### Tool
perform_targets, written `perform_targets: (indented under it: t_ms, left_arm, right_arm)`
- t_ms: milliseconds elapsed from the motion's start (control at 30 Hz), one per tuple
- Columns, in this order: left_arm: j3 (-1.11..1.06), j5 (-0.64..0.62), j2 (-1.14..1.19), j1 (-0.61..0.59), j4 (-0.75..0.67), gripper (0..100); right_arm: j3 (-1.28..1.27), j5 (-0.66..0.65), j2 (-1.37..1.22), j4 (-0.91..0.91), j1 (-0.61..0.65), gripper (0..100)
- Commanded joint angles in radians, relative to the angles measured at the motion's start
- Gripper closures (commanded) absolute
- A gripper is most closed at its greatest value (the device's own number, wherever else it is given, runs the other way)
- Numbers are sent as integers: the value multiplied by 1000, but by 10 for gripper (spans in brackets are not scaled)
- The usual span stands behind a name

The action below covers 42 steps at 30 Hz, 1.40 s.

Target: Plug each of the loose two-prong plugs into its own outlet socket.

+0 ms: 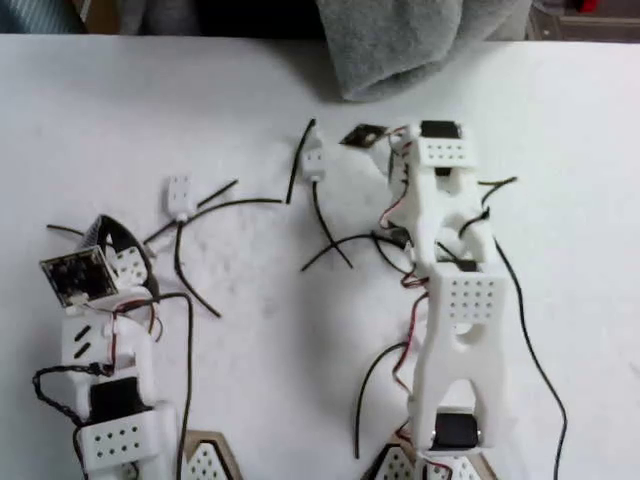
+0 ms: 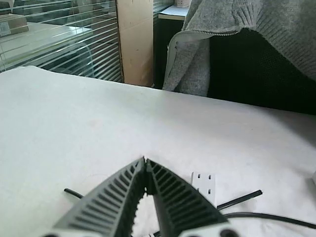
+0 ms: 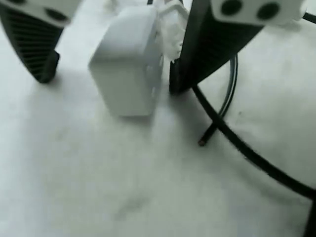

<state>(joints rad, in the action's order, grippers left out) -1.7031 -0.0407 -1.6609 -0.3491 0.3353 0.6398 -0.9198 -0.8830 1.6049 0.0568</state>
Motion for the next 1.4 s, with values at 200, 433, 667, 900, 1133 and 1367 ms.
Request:
perform_targets:
  t_ms: [200, 433, 667, 900, 1133, 1367]
  left_arm:
    - [5, 8, -10, 13, 3, 976]
    - [5, 8, -10, 12, 3, 976]
    - [5, 8, -10, 12, 3, 976]
    - [5, 8, -10, 7, 2, 976]
    - [5, 9, -10, 5, 2, 976]
    - [5, 9, -10, -21, 0, 976]
  right_arm:
    - [110, 107, 18, 28, 13, 878]
    - [215, 183, 119, 119, 59, 879]
    - [2, 273, 372, 119, 166, 882]
    - [-302, 457, 690, 114, 360, 881]
    - [-460, 698, 743, 22, 568, 880]
    - [-505, 838, 584, -189, 710, 880]
